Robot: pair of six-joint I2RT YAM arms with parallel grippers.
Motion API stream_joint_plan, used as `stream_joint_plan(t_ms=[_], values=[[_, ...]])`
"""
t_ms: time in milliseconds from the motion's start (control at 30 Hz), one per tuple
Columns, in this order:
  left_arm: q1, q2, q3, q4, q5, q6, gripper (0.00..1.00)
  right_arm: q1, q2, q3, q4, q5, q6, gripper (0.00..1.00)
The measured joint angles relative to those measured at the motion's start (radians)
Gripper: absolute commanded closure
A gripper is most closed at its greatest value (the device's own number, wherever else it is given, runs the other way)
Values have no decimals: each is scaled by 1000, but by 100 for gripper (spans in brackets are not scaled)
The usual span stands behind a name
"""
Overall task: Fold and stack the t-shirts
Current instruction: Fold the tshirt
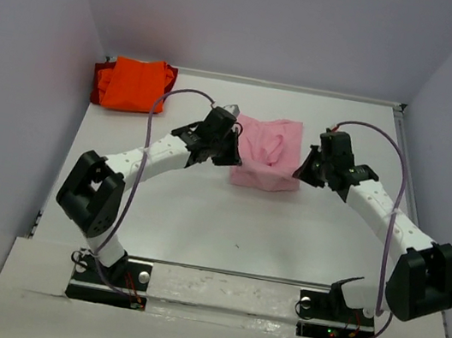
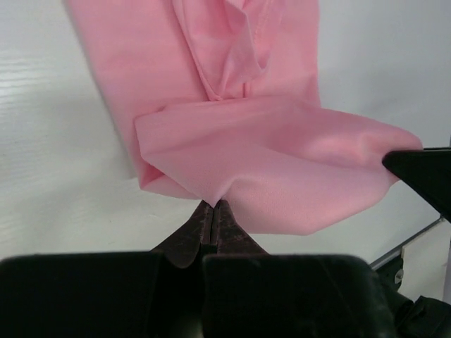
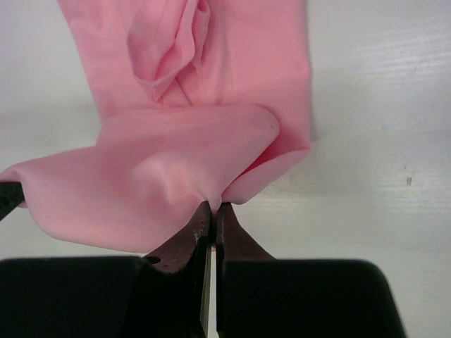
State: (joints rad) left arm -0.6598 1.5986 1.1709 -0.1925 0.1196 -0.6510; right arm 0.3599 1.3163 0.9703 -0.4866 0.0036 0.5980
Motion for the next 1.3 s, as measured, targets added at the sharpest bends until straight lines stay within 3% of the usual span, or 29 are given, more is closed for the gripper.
stream_joint_plan(t_ms=[300, 700, 1300], values=[[69, 145, 183, -60, -9, 79, 100, 0, 214, 224, 49, 116, -93, 100], [123, 260, 423, -129, -13, 152, 100, 0, 344, 430, 51, 181, -158, 100], [243, 599, 810, -203, 60, 172, 100, -59, 766, 878, 34, 192, -192, 100]])
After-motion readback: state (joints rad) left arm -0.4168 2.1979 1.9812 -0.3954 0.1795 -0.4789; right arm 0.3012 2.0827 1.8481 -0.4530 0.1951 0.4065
